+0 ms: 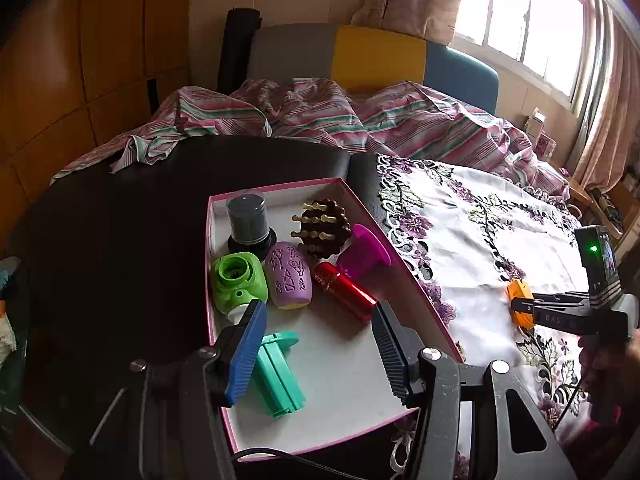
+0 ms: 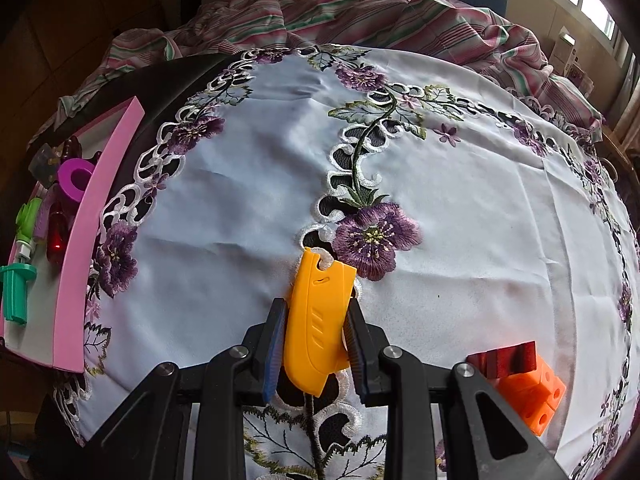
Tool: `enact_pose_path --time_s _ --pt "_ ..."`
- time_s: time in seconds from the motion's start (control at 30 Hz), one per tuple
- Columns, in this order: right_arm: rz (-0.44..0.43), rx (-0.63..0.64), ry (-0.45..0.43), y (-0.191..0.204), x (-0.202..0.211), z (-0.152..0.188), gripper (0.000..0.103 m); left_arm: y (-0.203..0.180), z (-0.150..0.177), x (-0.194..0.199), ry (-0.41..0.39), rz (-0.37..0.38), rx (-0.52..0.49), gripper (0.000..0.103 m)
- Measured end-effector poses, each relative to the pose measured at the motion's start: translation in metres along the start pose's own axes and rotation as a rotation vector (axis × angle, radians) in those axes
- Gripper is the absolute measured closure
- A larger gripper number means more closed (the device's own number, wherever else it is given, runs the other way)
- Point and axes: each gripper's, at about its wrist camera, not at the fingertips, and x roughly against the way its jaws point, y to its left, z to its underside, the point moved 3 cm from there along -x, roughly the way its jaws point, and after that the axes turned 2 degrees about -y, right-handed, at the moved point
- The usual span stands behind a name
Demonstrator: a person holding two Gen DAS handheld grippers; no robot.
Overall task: Organize rigid objects
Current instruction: 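Carry the yellow comb-shaped piece into the tray and open the right gripper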
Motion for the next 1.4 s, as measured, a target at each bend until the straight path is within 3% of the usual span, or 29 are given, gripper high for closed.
enact_pose_path --time_s 0.77,1.4 --pt "0.011 0.021 -0.01 0.003 0.001 0.0 0.075 0.021 0.011 0.007 0.009 -0.038 0.033 0.046" --pt "0.021 0.043 -0.049 0.01 0.015 -0.007 0.075 0.085 0.026 0.021 0.008 -0.141 0.137 0.046"
